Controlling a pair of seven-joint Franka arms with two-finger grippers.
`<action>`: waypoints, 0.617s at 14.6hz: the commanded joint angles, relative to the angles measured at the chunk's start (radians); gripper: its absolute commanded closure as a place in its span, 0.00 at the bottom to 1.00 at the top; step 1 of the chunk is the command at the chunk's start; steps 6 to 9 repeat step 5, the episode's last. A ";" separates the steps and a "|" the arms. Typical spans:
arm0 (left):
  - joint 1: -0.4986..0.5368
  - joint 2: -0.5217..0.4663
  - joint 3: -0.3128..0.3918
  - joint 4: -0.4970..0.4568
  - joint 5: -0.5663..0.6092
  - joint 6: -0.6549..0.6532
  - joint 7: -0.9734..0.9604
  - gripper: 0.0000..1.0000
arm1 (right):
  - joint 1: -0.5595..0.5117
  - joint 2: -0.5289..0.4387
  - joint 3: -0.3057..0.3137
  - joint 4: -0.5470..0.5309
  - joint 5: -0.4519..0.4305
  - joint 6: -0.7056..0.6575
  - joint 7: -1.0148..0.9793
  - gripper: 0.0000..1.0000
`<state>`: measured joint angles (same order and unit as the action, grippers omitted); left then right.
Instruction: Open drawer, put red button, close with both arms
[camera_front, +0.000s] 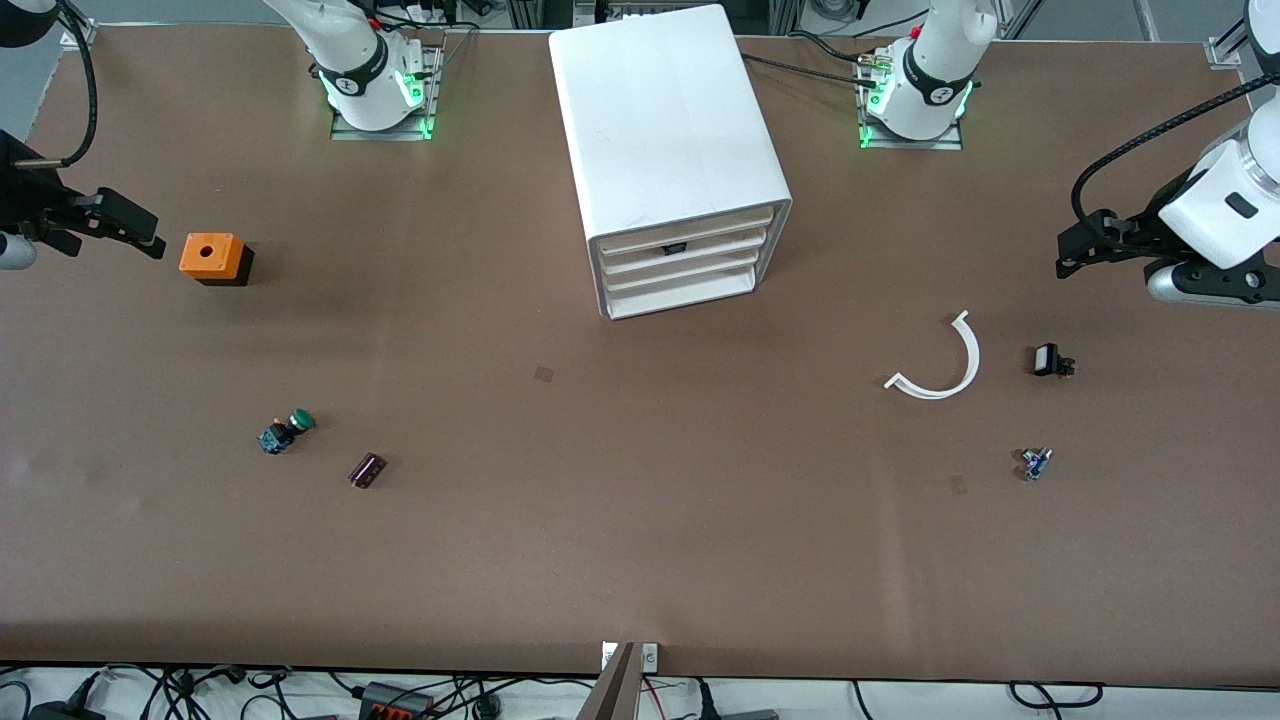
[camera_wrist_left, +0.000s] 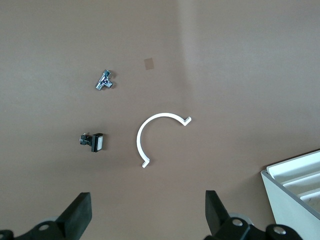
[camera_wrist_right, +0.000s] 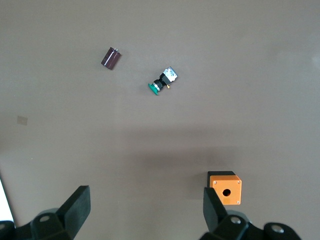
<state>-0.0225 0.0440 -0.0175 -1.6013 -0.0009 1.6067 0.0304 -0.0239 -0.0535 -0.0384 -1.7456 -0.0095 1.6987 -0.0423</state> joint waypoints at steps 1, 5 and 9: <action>-0.004 0.004 0.004 0.012 -0.005 0.004 0.022 0.00 | -0.010 -0.011 0.012 -0.006 -0.017 0.001 0.002 0.00; -0.002 0.004 0.007 0.012 -0.010 0.002 0.025 0.00 | -0.010 -0.009 0.012 -0.005 -0.017 0.002 0.002 0.00; -0.002 0.004 0.007 0.012 -0.010 0.002 0.025 0.00 | -0.010 -0.009 0.012 -0.005 -0.017 0.002 0.002 0.00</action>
